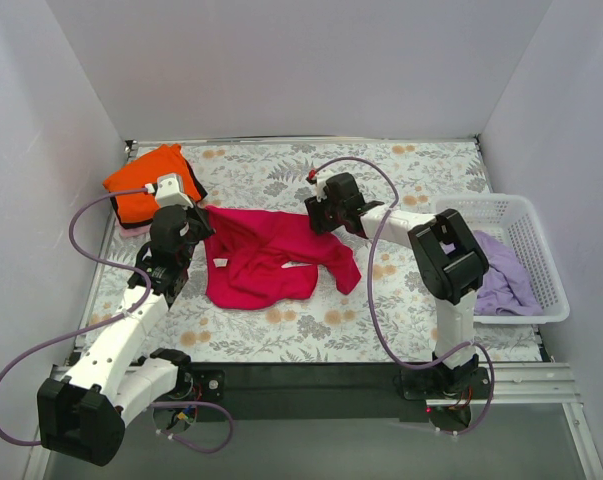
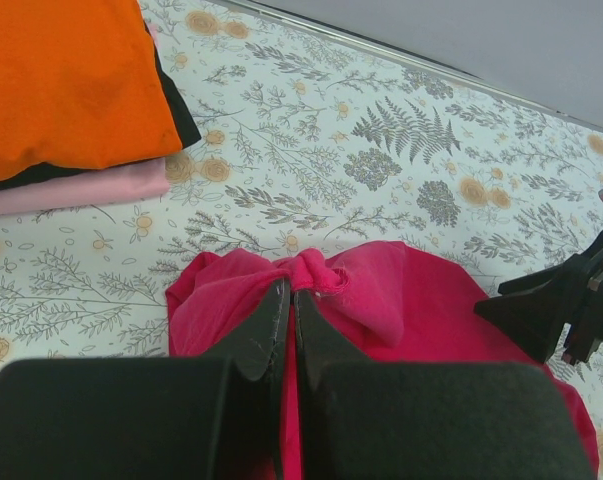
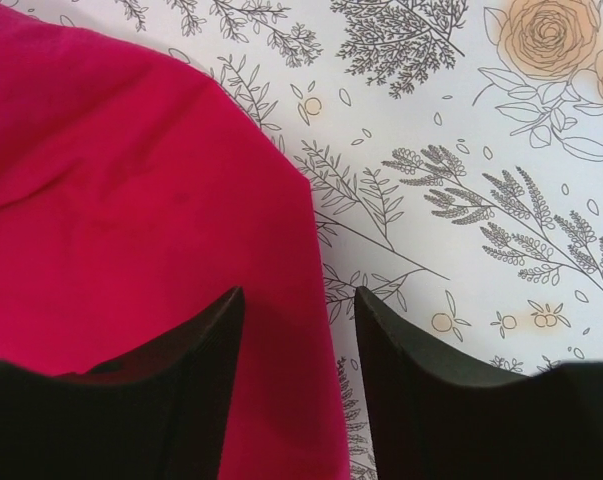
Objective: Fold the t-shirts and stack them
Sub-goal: Flatten the tshirt out
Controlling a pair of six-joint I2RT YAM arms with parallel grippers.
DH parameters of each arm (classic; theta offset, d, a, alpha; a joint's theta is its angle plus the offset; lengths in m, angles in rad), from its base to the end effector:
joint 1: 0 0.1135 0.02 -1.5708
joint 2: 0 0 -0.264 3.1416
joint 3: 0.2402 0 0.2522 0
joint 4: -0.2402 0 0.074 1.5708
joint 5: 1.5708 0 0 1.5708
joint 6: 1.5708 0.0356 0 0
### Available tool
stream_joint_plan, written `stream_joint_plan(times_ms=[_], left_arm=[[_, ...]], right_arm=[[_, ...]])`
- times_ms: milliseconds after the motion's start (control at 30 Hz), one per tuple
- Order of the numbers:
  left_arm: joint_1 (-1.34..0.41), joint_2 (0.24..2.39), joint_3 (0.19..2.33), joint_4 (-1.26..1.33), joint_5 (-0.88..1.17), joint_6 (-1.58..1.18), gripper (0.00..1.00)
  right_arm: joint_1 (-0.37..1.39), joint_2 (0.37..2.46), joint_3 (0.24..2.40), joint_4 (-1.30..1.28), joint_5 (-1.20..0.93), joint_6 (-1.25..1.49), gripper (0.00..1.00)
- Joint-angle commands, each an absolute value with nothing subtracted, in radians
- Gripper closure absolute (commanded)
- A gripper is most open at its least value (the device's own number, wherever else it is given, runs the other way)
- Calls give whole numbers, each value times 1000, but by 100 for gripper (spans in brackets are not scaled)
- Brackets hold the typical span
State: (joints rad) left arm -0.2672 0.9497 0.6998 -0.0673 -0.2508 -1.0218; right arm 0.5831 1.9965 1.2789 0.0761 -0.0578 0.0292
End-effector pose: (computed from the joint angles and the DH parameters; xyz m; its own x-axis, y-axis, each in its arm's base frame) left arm 0.2161 -0.0500 0.2919 -0.1812 -0.8072 -0.5618 -0.2418 0.5903 -0.7701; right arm 0.3668 0.2444 0.1725 -0.5165 -0.3058 -0.7999 -0.5735 0.8172 0.0579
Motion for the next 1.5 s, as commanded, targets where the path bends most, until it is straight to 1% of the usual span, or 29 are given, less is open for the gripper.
stream_joint_plan(times_ms=[0, 33, 133, 467, 533, 567, 600, 667, 800, 900, 933, 1000, 1167, 1267, 1333, 1367, 1467], left_arm=[[-262, 923, 692, -58, -261, -1025, 100], [-262, 923, 692, -58, -261, -1023, 100], [-262, 923, 692, -58, -259, -1023, 100], [-264, 902, 683, -60, -264, -1025, 100], [-262, 904, 681, -60, -267, -1025, 100], [-262, 902, 681, -58, -267, -1023, 100], [-262, 902, 681, -58, -267, -1023, 100], [-262, 900, 680, -60, -270, -1023, 100], [-262, 899, 678, -60, -284, -1023, 100], [-262, 894, 673, -55, -307, -1023, 100], [-262, 893, 672, -55, -314, -1022, 100], [-262, 884, 670, -48, -334, -1020, 100], [-262, 847, 670, -43, -382, -1017, 100], [-262, 803, 675, -12, -347, -1000, 100], [-262, 778, 675, -6, -269, -994, 100], [-262, 752, 676, 39, -249, -994, 100], [-264, 715, 701, 51, -190, -1000, 100]], right_arm=[[588, 2002, 1276, 98, -74, 29, 58], [589, 2003, 1273, 95, -72, 29, 61], [591, 2009, 1281, 89, -69, 29, 65], [589, 2052, 1312, 54, -69, 41, 67], [588, 2062, 1316, 49, -81, 48, 70], [588, 2065, 1319, 45, -86, 51, 73], [586, 2068, 1321, 41, -89, 54, 83], [588, 2074, 1321, 40, -89, 55, 98], [581, 2053, 1316, 38, -60, 55, 99], [575, 1976, 1299, 35, -8, 46, 99], [575, 1921, 1283, 34, -5, 37, 99], [574, 1858, 1261, 32, 72, 26, 99], [575, 1583, 1149, 32, 175, 2, 99], [575, 1412, 1076, 41, 201, 3, 99], [575, 1288, 1037, 54, 202, 2, 99], [577, 1248, 1020, 58, 201, 3, 99], [580, 1094, 962, 61, 195, 2, 99]])
